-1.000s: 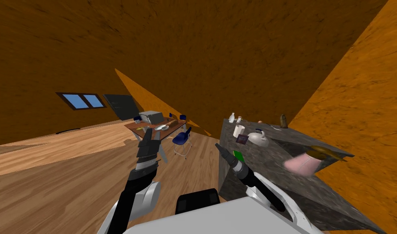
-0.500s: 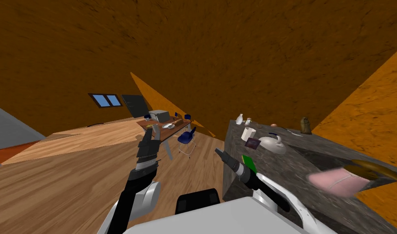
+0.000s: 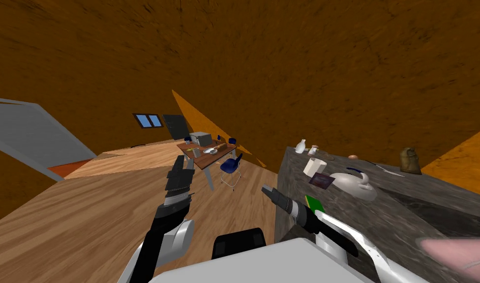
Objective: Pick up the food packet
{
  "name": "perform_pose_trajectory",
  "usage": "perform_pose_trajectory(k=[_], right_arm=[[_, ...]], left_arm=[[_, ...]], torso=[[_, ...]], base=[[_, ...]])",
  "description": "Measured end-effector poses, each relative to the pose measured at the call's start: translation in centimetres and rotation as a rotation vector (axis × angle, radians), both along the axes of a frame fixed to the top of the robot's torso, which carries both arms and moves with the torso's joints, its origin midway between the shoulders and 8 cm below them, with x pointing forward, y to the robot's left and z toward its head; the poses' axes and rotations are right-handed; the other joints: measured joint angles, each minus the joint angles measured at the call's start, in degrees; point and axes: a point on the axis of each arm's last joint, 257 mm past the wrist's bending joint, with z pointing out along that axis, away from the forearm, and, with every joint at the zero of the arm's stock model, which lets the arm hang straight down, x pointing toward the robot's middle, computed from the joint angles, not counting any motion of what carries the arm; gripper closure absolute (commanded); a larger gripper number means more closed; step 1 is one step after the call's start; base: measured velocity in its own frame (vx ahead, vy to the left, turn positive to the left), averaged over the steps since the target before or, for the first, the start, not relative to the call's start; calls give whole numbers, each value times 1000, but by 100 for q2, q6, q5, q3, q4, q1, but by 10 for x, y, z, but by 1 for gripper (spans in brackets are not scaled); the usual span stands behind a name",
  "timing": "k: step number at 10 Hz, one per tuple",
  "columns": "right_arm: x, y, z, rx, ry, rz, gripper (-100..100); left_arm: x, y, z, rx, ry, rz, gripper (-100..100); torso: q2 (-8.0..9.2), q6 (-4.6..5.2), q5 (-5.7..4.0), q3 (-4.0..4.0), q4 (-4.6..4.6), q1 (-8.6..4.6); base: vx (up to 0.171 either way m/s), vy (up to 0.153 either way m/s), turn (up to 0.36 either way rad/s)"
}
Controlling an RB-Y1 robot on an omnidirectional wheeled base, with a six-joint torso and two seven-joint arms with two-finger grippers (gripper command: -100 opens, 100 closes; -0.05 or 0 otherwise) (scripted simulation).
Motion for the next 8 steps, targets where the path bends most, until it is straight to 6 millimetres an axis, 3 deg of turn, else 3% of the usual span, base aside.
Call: perform_pose_trajectory(k=[8], right_arm=[[-36,-47,-67,-244,144,96,-100]], left_arm=[[0,0,0,0,0,0,0]], torso=[[-4,-4,-1,-2,-1,-3]], base=[[25,7,169]])
